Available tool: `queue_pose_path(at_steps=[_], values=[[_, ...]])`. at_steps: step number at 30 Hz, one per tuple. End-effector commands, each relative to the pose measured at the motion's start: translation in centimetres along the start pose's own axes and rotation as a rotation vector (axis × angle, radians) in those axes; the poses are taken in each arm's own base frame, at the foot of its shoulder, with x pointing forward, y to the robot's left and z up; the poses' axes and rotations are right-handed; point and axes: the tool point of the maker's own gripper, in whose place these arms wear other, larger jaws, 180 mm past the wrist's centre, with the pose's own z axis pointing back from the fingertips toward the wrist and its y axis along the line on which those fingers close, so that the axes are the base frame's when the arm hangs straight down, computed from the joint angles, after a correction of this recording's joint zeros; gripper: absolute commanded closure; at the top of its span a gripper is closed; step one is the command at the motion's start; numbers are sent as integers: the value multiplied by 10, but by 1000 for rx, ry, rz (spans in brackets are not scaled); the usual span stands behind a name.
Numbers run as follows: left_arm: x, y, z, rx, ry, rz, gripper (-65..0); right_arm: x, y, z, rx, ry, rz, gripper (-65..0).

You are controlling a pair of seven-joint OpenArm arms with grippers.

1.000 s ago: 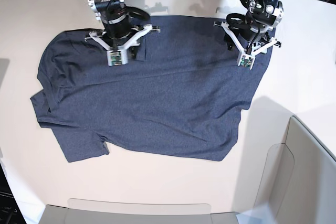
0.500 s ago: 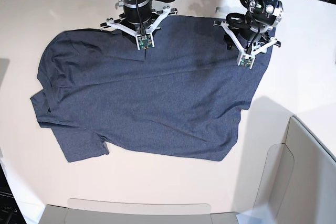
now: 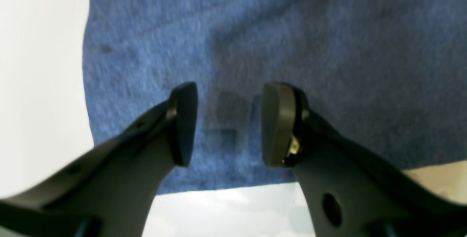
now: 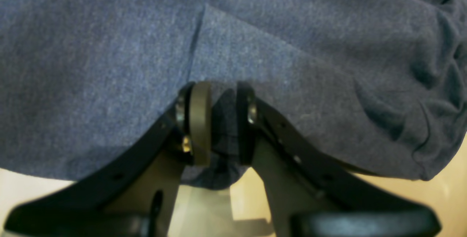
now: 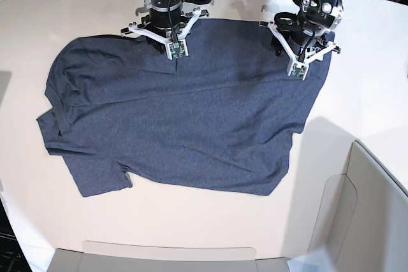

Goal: Layout the t-shirt on the table in an organized manner, then fold the t-shirt properly
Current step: 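Move the right gripper to the collar edge beside the left gripper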

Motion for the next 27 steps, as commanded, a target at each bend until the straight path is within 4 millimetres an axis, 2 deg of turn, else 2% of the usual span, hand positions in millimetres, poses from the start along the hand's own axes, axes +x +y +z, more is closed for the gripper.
queue_pose_path(at_steps=[1, 9, 10, 13, 17, 21, 27], values=[[8, 3, 3, 10, -30, -3, -283, 9, -2, 3, -10, -37, -5, -128], [7, 2, 3, 8, -28, -3, -283, 2, -7, 2, -34, 10, 5, -123], [7, 2, 3, 8, -28, -3, -283, 3, -9, 2, -44, 5, 11, -109], [7, 2, 3, 8, -28, -3, -283, 6, -16, 1, -75, -5, 14, 0], [7, 3, 3, 9, -26, -6, -283, 3, -32, -1, -127, 52, -72, 0], [7, 4, 3, 10, -26, -7, -283, 21, -44, 16, -127, -5, -139, 0], [7, 4, 3, 11, -27, -7, -283, 17, -40, 20, -111, 2, -144, 0]])
